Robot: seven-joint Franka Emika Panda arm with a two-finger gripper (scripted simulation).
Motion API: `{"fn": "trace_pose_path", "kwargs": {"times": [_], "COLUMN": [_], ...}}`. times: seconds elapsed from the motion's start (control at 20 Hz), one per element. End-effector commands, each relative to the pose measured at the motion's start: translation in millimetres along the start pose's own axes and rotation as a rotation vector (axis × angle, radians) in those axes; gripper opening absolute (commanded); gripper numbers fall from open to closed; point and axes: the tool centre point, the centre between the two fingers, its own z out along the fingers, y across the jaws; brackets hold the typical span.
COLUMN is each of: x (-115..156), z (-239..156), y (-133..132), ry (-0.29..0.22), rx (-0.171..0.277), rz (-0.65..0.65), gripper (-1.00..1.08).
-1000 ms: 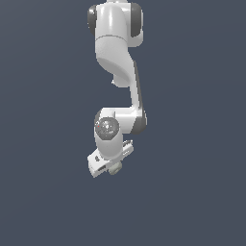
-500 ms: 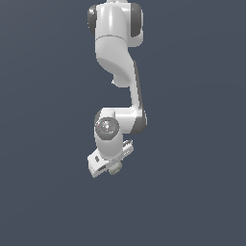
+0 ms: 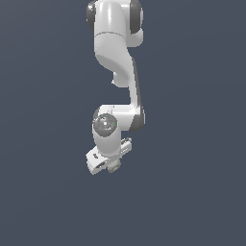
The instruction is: Pick up the object and move it to a goal position.
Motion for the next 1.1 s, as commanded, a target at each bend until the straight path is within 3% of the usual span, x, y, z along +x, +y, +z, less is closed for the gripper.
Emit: {"fn": "trace_pose_path", "kwargs": {"times": [0.0,0.4,1.05], "x": [-6.9,-46.2,-149.5], "z": [-3.3,-20.1,-65.6], "y": [0.3,0.5,2.1], "ry": [0.0,0.0,0.0], "rx": [-0.001,-0.001,-0.001], "rz": [0.0,0.001,0.001], "gripper": [-1.0,-1.0,-1.0]}}
